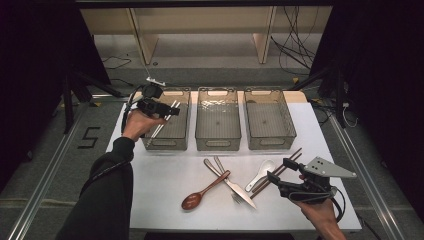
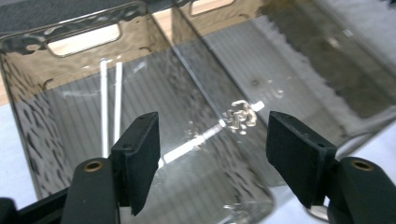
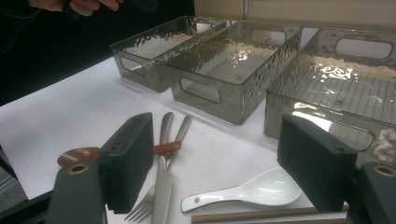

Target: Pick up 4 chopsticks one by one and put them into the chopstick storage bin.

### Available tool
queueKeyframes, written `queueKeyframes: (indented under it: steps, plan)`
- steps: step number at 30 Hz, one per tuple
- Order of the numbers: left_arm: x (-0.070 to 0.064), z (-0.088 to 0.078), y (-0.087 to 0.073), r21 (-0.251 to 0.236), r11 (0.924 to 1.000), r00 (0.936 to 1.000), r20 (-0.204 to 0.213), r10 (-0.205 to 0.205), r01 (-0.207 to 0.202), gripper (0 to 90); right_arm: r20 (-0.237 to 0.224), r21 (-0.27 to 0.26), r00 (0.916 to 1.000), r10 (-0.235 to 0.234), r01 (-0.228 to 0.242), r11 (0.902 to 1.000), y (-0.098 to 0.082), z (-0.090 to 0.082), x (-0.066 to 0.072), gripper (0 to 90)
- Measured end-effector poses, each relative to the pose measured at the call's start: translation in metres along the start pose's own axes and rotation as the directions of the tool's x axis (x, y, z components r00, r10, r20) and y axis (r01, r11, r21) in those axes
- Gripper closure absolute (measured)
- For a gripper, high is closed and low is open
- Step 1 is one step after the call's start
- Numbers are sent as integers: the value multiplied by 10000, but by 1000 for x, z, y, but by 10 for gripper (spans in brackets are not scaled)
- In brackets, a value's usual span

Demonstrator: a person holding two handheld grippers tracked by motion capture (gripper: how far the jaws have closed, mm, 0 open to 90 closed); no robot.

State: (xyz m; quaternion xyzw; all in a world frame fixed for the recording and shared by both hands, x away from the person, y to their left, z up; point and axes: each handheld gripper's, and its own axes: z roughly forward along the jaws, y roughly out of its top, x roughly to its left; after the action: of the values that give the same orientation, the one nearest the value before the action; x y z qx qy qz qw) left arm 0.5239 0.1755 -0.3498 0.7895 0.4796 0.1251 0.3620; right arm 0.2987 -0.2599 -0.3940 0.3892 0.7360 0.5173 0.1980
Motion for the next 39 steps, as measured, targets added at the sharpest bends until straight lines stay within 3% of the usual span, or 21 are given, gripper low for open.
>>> queueKeyframes:
  steps: [12,19,21,27,29,32,39]
  plan:
    - [-24,-21,-32,-324,9990,9985,448,317,-303,282,-56,277,9999,123,-121,9995,1,0,-8,281]
    - [-30,-32,-53,-553,9979,9975,600,367,-333,263,-359,1024,9986,-401,436,9938,1,7,-16,281]
    - [-32,-36,-60,-786,9968,9973,710,171,-115,258,-499,1240,9968,-627,685,9899,2,11,-19,281]
    - [-44,-41,-82,-1107,9938,9912,1292,275,-131,227,-910,1986,9884,-1213,1374,9704,5,23,-31,284]
    - [-48,-44,-87,-1225,9920,9919,1193,443,-295,219,-1097,2199,9843,-1381,1595,9624,5,27,-33,285]
    - [-55,-48,-98,-1509,9884,9903,1331,390,-187,219,-1300,2496,9777,-1647,1931,9489,4,33,-34,285]
    - [-64,-52,-118,-1812,9827,9874,1442,652,-385,206,-1868,3327,9620,-1991,2526,9085,0,46,-38,288]
